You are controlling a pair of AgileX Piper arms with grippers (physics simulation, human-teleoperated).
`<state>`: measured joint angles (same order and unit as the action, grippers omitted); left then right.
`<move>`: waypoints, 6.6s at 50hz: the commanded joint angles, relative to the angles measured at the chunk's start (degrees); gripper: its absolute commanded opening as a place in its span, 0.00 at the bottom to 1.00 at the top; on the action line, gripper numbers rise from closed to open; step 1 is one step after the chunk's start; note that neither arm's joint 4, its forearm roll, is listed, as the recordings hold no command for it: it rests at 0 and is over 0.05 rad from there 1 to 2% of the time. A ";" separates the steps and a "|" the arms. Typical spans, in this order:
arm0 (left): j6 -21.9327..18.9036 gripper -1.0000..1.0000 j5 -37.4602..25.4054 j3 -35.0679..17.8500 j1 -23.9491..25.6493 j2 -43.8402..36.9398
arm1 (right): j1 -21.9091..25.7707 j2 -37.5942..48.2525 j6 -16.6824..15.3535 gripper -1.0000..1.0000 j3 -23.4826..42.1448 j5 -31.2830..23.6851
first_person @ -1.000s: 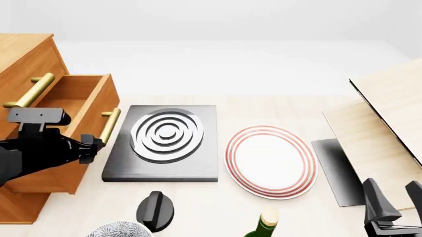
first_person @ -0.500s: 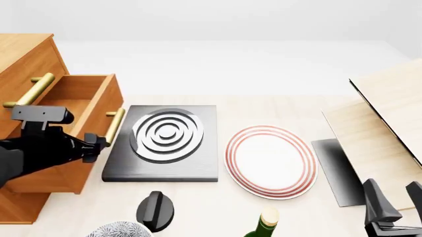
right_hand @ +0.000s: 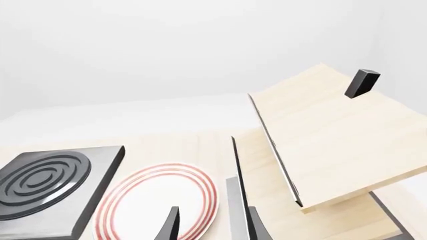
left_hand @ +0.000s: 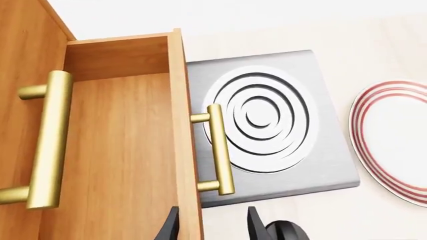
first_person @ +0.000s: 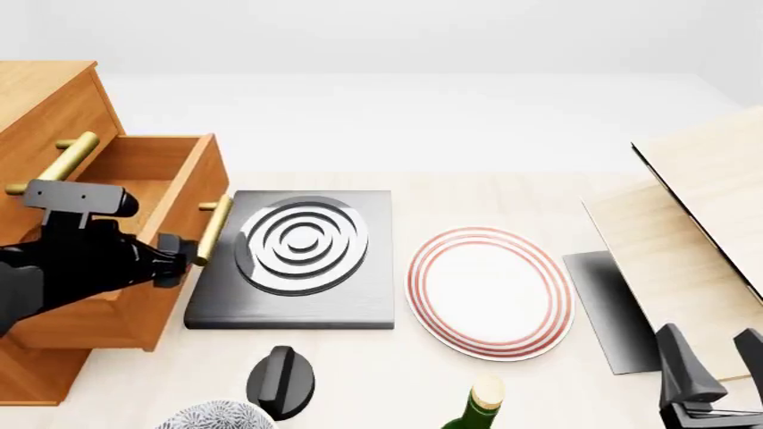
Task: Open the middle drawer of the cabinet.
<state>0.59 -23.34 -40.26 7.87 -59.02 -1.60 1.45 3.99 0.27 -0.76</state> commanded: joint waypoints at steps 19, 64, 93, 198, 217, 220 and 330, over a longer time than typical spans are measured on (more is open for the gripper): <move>1.15 1.00 1.28 -0.13 1.01 -1.30 | 0.11 -0.78 0.13 1.00 0.12 -0.59; 1.54 1.00 2.10 0.23 2.83 -2.24 | 0.34 -1.24 0.26 1.00 0.24 -1.15; 1.39 1.00 2.93 -1.09 5.07 -4.38 | 0.36 -1.26 0.50 1.00 0.23 -1.19; 2.88 1.00 4.69 -3.27 10.50 -8.34 | 0.67 -1.42 0.60 1.00 0.32 -1.27; 2.97 1.00 4.61 -3.35 10.65 -8.14 | 0.68 -1.42 0.58 1.00 0.34 -1.27; 2.99 1.00 4.70 -3.28 10.67 -8.19 | 0.69 -1.42 0.58 1.00 0.37 -1.28; -2.81 1.00 -5.67 -7.56 8.46 12.89 | 0.33 0.76 0.20 1.00 -0.09 0.95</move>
<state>-2.69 -28.19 -46.62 15.91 -48.19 -1.22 2.76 4.08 0.22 0.61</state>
